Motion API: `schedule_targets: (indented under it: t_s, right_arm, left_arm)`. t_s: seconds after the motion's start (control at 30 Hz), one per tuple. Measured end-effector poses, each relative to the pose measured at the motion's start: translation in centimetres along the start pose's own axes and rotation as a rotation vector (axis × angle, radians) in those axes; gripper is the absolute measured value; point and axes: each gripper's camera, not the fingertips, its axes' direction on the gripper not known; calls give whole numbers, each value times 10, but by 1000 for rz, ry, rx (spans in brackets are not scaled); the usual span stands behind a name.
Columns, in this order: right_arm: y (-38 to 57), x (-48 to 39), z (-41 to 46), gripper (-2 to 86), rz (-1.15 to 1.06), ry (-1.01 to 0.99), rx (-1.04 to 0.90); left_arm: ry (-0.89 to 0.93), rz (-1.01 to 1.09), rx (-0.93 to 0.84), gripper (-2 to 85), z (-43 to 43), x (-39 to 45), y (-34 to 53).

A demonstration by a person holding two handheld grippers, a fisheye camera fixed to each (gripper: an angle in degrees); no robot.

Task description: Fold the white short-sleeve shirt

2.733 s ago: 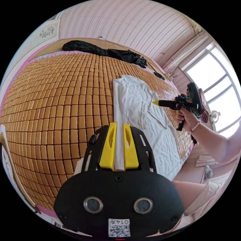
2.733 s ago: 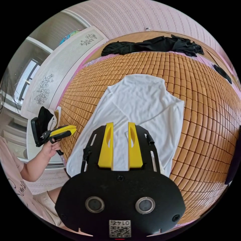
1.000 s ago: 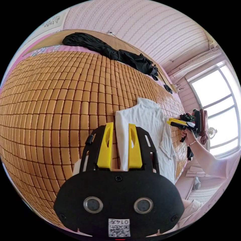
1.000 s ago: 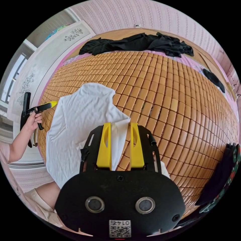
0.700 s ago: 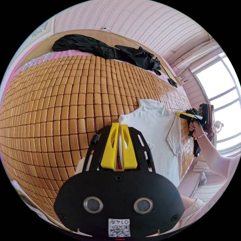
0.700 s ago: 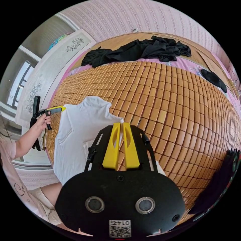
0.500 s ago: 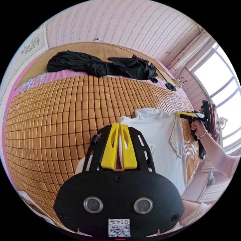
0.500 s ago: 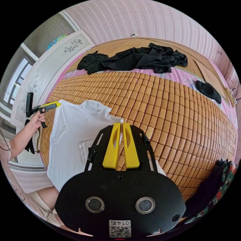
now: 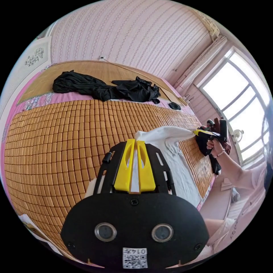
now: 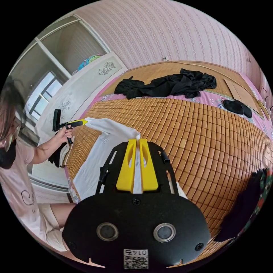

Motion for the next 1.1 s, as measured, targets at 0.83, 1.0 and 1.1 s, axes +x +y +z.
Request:
schedule_targets:
  t_s: [0.83, 1.0, 1.1]
  right_arm:
    - [307, -58, 27, 13, 140, 55, 19]
    - [325, -101, -6, 19, 42, 49, 35]
    - [345, -122, -4, 30, 42, 68, -48]
  left_arm:
    - [49, -388, 195, -10, -53, 27, 342]
    - [119, -307, 294, -9, -105, 41, 361]
    - [62, -228, 239, -6, -121, 56, 376]
